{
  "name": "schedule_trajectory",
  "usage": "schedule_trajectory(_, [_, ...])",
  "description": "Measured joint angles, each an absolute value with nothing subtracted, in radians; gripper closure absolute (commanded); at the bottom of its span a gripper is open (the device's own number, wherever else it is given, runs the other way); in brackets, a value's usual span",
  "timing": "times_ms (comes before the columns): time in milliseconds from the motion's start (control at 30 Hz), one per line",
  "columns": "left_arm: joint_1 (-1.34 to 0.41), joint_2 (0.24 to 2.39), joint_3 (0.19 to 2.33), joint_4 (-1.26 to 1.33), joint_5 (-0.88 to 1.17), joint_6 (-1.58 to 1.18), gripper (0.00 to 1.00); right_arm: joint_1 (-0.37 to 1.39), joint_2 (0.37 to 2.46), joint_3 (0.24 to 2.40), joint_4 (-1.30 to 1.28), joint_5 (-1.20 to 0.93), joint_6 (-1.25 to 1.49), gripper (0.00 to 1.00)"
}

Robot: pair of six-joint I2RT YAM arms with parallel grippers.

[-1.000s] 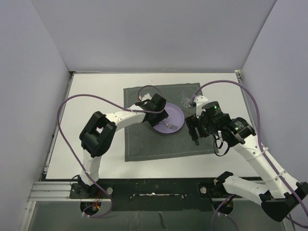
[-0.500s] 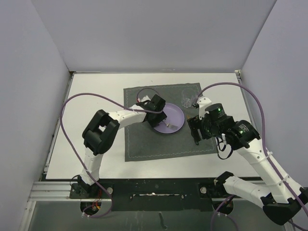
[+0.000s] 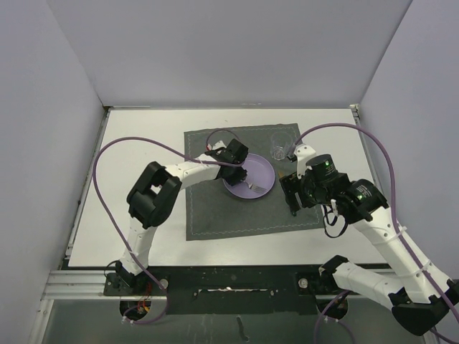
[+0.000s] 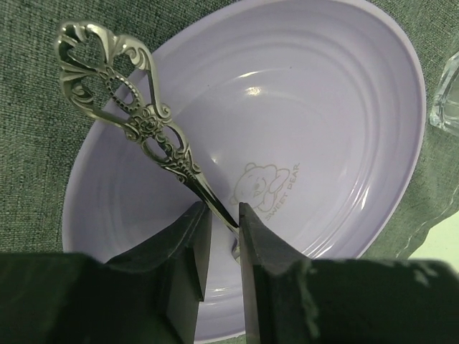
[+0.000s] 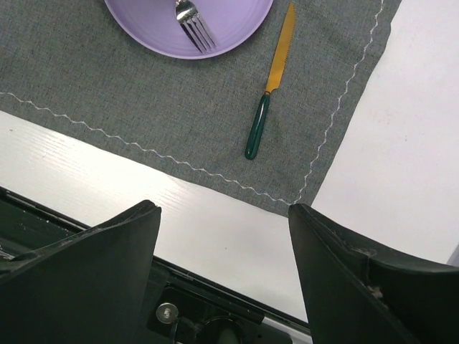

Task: Set the dinner table for one person
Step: Pick up the fork from the napkin.

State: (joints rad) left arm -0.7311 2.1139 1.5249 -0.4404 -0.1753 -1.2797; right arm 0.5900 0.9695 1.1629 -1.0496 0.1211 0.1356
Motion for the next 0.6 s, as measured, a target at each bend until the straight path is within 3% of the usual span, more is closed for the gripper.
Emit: schedule_trajectory(600, [-0.731, 2.114, 1.549, -0.458, -0.176, -1.227, 0.94, 0.590, 0.957, 1.163, -1.050, 0.123, 0.135, 0.26])
